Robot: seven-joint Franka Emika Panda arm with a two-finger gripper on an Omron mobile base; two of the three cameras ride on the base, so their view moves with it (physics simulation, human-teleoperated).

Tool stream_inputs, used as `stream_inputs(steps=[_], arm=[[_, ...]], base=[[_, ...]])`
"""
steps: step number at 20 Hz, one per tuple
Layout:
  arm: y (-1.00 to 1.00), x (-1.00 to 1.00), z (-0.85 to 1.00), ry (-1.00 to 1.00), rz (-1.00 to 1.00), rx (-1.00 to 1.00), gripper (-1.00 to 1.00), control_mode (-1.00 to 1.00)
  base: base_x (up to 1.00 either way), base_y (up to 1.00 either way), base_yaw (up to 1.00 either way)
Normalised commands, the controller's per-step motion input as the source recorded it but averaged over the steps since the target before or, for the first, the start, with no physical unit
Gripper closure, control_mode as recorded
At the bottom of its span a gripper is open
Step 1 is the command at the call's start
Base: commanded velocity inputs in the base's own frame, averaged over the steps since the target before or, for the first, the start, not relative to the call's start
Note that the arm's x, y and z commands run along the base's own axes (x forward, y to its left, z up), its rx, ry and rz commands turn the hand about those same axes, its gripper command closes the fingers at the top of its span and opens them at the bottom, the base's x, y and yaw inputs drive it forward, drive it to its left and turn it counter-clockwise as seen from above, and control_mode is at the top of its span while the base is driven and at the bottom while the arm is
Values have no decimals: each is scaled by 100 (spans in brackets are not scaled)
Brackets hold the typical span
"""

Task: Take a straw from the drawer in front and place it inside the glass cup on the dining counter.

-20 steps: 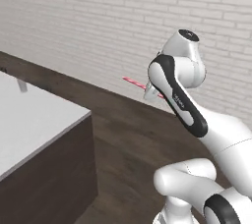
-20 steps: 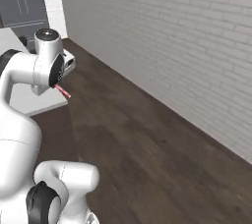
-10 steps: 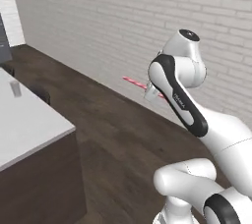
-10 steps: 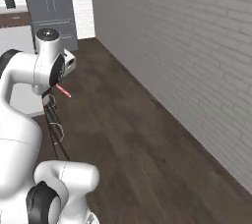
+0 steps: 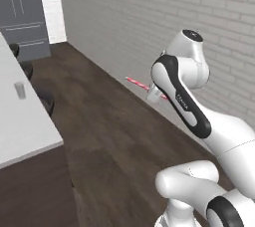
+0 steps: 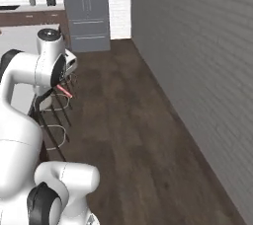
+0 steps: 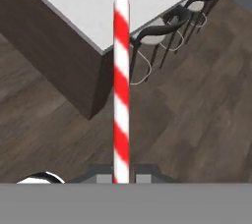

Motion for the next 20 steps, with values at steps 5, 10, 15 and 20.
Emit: stream_inputs(steps=[5,10,15,20], arm=[[0,0,0,0,0,0,100,100],[0,0,0,0,0,0,100,100],[0,0,0,0,0,0,100,100],[0,0,0,0,0,0,100,100]], base=[[82,-46,45],[87,-45,49],[82,-51,48],[81,-48,49]])
